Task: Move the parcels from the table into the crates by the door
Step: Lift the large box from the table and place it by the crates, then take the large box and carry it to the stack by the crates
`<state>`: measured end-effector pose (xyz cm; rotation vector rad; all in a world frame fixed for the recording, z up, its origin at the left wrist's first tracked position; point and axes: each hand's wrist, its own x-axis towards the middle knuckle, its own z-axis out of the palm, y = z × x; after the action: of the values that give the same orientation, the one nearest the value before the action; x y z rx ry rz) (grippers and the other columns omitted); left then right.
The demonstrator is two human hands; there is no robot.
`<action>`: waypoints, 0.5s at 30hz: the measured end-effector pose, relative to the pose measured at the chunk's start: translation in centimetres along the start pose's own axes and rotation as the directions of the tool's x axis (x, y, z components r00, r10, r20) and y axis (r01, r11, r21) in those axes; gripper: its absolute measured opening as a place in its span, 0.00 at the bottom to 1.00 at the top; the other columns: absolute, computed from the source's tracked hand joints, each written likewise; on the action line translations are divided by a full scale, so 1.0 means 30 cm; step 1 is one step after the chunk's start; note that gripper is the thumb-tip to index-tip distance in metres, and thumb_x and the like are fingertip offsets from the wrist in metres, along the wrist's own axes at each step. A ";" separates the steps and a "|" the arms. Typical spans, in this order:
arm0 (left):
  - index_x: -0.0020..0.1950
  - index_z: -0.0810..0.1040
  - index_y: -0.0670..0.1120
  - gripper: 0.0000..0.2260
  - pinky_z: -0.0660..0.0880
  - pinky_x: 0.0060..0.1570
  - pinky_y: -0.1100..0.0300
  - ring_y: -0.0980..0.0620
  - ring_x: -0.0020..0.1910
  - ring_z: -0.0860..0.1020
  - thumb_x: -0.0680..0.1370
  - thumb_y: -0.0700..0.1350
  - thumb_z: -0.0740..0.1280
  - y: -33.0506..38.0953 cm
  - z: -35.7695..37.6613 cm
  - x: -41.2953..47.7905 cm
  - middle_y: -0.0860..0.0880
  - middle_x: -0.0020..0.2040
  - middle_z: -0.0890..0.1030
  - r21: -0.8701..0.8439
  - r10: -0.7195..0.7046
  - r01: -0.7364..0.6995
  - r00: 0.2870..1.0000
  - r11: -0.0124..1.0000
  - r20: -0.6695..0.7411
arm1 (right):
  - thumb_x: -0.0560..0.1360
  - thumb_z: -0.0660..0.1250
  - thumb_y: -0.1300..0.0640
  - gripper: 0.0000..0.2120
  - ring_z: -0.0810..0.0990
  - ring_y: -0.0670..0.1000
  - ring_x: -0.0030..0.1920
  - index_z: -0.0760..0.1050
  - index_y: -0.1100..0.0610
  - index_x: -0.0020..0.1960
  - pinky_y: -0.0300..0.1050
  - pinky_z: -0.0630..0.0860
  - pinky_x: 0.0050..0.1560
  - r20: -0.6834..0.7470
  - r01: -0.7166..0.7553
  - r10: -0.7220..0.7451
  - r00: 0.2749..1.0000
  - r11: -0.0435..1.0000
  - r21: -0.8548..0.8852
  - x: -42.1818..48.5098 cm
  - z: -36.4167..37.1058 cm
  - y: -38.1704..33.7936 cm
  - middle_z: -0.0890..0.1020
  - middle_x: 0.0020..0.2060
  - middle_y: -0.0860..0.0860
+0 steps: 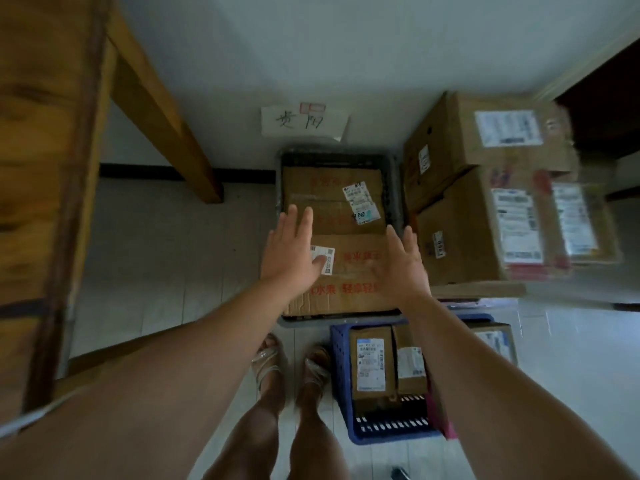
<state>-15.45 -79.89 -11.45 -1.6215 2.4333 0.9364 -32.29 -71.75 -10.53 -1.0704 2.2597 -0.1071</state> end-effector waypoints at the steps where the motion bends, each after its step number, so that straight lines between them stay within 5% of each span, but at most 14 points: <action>1: 0.77 0.42 0.49 0.40 0.46 0.72 0.52 0.46 0.76 0.45 0.77 0.52 0.66 0.024 -0.054 -0.030 0.46 0.78 0.44 -0.030 0.001 -0.002 1.000 1.000 -0.031 | 0.78 0.64 0.49 0.36 0.42 0.51 0.77 0.45 0.47 0.78 0.54 0.61 0.70 -0.025 0.003 -0.002 1.000 1.000 0.026 -0.038 -0.037 -0.030 0.42 0.78 0.51; 8: 0.78 0.45 0.48 0.37 0.50 0.72 0.51 0.45 0.76 0.49 0.77 0.51 0.66 0.149 -0.372 -0.233 0.45 0.78 0.50 -0.124 0.062 -0.095 0.967 0.988 -0.248 | 0.79 0.63 0.50 0.33 0.47 0.53 0.77 0.50 0.49 0.78 0.54 0.58 0.72 -0.221 0.127 -0.071 0.973 0.960 0.248 -0.299 -0.278 -0.200 0.47 0.78 0.51; 15: 0.77 0.48 0.47 0.36 0.52 0.72 0.50 0.45 0.76 0.51 0.77 0.50 0.66 0.219 -0.626 -0.529 0.45 0.77 0.53 -0.137 0.117 -0.206 0.869 0.969 -0.481 | 0.78 0.64 0.50 0.32 0.51 0.53 0.77 0.52 0.51 0.77 0.51 0.57 0.72 -0.423 0.360 -0.229 0.877 0.895 0.263 -0.598 -0.495 -0.358 0.51 0.78 0.52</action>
<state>-9.12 -75.06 12.71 -1.9227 2.9198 0.8964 -25.08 -68.73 13.91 -1.2849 2.2673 -0.8719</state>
